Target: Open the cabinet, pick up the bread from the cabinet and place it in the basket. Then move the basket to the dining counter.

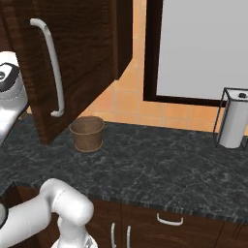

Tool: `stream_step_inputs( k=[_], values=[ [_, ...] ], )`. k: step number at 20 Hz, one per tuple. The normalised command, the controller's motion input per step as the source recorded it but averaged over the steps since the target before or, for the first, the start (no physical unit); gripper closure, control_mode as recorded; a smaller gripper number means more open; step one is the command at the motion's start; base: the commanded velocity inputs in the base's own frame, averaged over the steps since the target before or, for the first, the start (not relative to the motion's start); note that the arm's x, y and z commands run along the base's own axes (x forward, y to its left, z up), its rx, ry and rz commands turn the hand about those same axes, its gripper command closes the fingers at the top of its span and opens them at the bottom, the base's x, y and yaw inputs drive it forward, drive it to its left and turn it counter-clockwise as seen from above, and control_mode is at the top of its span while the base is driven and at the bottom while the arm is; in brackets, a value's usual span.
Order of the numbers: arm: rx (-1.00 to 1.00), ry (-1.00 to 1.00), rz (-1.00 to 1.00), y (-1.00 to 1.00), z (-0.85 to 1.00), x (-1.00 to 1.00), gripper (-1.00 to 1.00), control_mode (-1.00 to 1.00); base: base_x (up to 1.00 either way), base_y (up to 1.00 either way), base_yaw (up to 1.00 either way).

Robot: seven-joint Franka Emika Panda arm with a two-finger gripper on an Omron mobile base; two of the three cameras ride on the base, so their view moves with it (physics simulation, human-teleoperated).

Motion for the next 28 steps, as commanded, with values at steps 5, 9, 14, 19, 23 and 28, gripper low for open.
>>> stream_step_inputs(
  k=[5,9,14,19,23,28],
  values=[
    [0.06,-0.1,-0.24,-1.0,0.0,-0.03,-1.0,-1.0,0.0,0.0,0.0],
    [0.0,-0.18,-0.13,-0.22,-0.11,0.04,-1.0,-1.0,0.0,0.0,0.0],
    [-0.03,-0.09,0.15,0.81,-0.01,0.09,-1.0,-1.0,0.0,0.0,0.0],
    [-0.16,0.14,0.43,0.86,0.38,0.03,-1.0,-1.0,0.0,0.0,0.0],
    [-0.3,0.32,0.61,0.45,0.26,0.0,-1.0,-1.0,0.0,0.0,0.0],
    [-0.23,0.46,0.62,-0.19,0.0,0.55,-1.0,-1.0,0.0,0.0,0.0]
  ],
)
